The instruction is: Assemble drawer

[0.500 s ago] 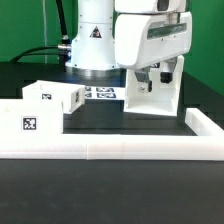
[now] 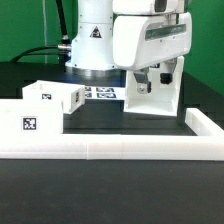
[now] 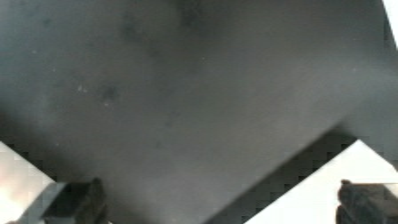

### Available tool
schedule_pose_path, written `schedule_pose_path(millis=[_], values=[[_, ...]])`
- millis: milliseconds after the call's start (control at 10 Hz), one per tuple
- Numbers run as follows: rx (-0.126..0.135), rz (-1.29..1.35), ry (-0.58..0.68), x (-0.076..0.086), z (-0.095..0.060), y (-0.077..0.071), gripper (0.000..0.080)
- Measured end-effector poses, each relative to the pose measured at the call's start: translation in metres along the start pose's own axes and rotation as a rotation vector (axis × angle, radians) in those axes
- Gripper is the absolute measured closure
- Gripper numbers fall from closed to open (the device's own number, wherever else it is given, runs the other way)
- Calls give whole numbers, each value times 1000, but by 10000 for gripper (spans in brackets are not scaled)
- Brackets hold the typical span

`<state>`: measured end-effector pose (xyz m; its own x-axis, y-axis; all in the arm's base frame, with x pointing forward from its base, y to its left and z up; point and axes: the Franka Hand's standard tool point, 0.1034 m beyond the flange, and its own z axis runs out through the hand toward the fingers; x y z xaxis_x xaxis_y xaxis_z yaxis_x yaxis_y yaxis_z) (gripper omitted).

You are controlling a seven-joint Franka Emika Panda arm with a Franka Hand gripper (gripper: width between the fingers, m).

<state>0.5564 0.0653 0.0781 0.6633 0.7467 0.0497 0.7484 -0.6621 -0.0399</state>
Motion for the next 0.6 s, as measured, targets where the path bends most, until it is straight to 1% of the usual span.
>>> schedule_pose_path(millis=[200,300,400,500,600], values=[[0,7,0,0,0,0,150],[-2,73,3,1,0,-2,150],[-9,199,9,0,0,-12,150],[0,357,10,1,1,-18,150],[12,472,14,2,1,-21,150]])
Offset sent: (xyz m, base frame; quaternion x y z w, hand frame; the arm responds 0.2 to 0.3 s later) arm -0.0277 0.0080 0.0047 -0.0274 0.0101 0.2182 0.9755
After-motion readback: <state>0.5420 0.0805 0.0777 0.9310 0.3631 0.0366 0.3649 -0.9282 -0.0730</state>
